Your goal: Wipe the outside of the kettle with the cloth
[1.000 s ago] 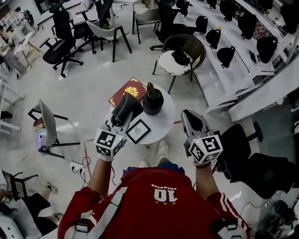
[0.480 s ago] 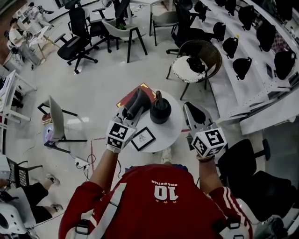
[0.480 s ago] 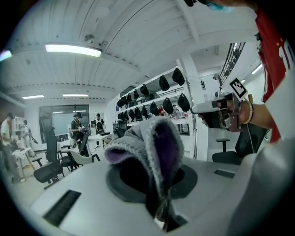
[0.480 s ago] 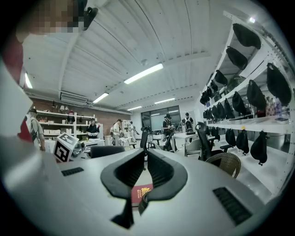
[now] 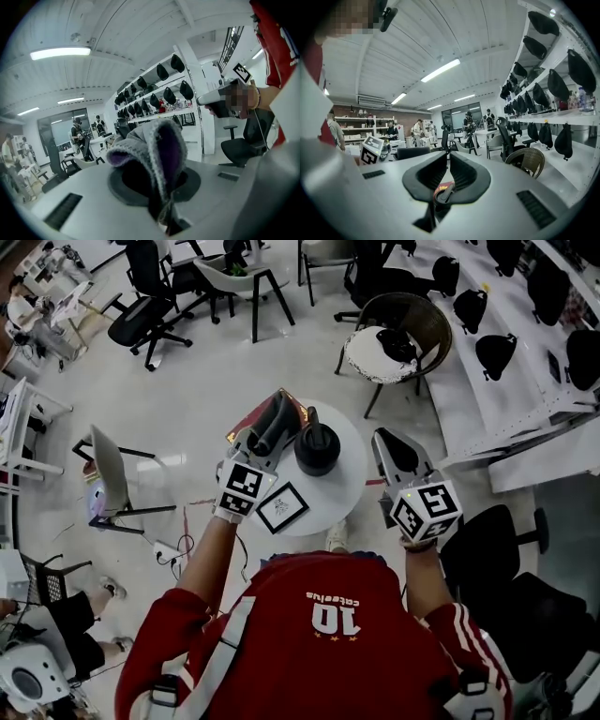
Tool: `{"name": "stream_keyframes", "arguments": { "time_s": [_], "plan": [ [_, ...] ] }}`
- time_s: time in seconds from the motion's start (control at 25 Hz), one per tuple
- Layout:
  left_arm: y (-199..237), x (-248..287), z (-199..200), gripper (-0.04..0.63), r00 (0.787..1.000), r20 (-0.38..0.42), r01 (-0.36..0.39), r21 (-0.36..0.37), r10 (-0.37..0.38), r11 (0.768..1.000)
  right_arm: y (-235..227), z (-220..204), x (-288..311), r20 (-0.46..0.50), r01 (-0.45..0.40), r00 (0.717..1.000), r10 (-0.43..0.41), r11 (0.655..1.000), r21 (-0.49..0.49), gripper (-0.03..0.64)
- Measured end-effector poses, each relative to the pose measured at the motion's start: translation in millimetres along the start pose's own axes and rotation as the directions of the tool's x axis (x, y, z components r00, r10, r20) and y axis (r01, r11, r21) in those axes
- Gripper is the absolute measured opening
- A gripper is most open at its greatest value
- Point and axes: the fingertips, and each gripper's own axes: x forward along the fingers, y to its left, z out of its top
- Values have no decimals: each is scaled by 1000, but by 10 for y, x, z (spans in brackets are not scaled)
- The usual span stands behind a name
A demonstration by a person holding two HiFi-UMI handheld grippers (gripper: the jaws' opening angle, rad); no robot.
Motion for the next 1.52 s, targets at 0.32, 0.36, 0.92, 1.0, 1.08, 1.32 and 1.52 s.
{"name": "stream_keyframes", "arguments": {
  "time_s": [0.32,0.36,0.92,1.0,1.08,1.32,1.52],
  "plan": [
    [69,440,-227,48,999,-40,-11,31,13,999,-232,-139,19,-20,9,1000,-9,1000,28,34],
    [73,495,-256,48,999,-44,-13,39,15,999,-259,-158,18,-21,10,1000,-10,999,32,34],
    [4,1030,-861,48,969,-243,33,317,47,948,-498,-344,-39,-46,21,999,-19,999,48,34],
    [-13,1101,-899,49,965,-261,46,318,41,947,-514,-361,-50,-52,21,998,-18,999,47,34],
    [-43,1162,-921,49,960,-277,60,318,33,946,-532,-372,-61,-57,20,998,-18,999,48,34],
    [-182,1272,-936,48,952,-304,114,298,-19,948,-563,-390,-96,-58,20,998,-17,998,53,34],
    [-241,1300,-901,48,949,-310,137,241,-58,961,-568,-417,-118,-63,18,998,-14,998,59,34]
  ]
}}
